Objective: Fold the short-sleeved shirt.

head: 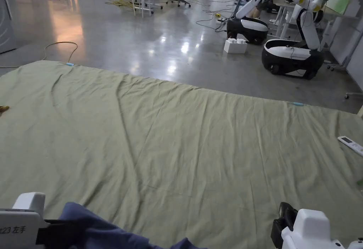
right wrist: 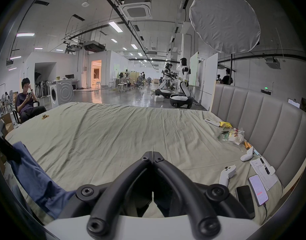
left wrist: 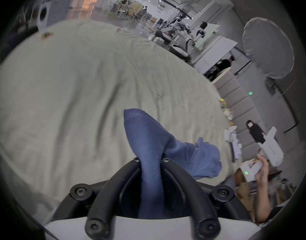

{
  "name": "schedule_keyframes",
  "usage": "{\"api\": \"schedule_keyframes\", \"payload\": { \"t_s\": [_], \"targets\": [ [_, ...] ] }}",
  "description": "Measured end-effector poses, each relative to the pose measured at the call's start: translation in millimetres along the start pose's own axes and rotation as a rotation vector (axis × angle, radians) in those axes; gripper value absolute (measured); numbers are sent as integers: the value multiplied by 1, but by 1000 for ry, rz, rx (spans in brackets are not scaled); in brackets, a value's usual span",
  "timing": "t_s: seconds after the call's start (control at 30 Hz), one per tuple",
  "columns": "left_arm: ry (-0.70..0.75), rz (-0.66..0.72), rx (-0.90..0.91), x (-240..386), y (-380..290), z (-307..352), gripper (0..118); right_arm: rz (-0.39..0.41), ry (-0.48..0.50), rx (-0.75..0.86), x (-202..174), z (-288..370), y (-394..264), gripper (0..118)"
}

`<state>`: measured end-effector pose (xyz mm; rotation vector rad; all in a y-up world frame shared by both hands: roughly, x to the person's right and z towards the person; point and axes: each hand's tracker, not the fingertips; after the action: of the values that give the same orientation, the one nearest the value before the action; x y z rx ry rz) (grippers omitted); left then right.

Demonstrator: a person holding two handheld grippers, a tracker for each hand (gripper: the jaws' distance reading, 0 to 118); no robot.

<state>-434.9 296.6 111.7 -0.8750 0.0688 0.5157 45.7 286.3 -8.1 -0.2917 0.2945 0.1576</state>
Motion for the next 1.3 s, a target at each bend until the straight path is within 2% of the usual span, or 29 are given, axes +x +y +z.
{"api": "schedule_keyframes", "payload": {
  "t_s": [0.07, 0.13, 0.6, 0.8, 1.2, 1.3],
  "targets": [
    [91, -57, 11, 11, 2, 7, 12, -2, 7, 2, -1, -2, 0, 1],
    [115, -65, 6, 26, 1, 10, 12, -4, 14, 3, -3, -3, -1, 1],
    [-9, -127, -23, 132, -12, 0, 12, -22, 27, 2, -4, -4, -6, 1],
    [-82, -107, -75, 176, -24, -42, 12, -30, 18, -1, 0, -2, -9, 1],
    [-73, -151, -246, 241, -75, -159, 14, -35, -13, -13, 13, 6, -16, 1],
    [-84, -127, -251, 240, -81, -163, 26, -36, -20, -18, 16, 8, -17, 1]
  ]
}}
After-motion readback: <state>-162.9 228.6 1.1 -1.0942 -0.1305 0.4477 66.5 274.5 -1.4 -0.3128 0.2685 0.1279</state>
